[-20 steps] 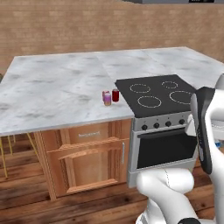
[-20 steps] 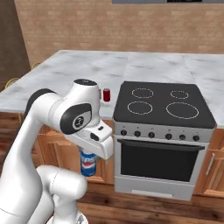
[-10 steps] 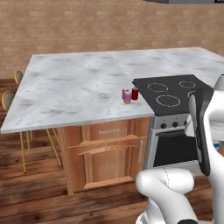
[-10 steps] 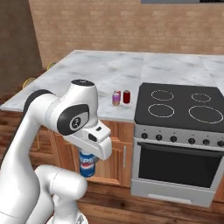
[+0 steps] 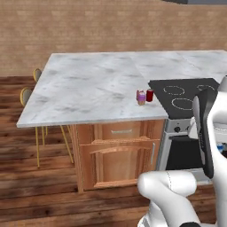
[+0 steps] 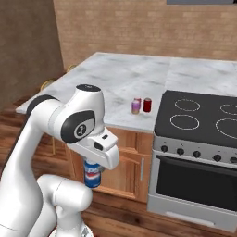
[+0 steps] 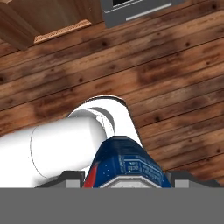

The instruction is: Four empty soda cans are scattered around the kitchen. Gather all the cans and cluster them next to the stove for recycling.

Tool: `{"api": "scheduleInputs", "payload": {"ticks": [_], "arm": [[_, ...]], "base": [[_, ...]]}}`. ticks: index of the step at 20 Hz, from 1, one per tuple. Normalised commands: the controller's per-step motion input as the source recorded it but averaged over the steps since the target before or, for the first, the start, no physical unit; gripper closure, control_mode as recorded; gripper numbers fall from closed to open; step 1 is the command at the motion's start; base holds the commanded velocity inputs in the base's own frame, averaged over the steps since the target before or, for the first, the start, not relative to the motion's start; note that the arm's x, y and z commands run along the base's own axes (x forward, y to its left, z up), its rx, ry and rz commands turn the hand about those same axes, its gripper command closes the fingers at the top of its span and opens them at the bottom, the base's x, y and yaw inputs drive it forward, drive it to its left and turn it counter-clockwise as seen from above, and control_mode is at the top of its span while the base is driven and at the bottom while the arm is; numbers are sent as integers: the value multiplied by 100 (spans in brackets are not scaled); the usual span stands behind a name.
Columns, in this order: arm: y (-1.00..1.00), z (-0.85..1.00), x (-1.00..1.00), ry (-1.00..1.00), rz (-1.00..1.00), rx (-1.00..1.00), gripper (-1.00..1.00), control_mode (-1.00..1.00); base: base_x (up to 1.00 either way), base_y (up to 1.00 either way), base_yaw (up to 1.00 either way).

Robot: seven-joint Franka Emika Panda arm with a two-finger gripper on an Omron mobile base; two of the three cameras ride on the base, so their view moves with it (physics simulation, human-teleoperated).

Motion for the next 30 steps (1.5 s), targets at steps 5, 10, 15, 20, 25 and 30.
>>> {"api": "scheduleInputs", "payload": {"ticks": [5, 10, 15, 20, 25, 30], "arm": [[0, 0, 0, 0, 0, 0, 100, 100], [0, 0, 0, 0, 0, 0, 100, 100], [0, 0, 0, 0, 0, 0, 100, 100], [0, 0, 0, 0, 0, 0, 100, 100], [0, 0, 0, 0, 0, 0, 100, 100], [0, 0, 0, 0, 0, 0, 100, 100]], "base": [[8, 0, 22], [2, -9, 17], [8, -22, 5], [32, -1, -5], [26, 0, -9], [33, 0, -8]]}}
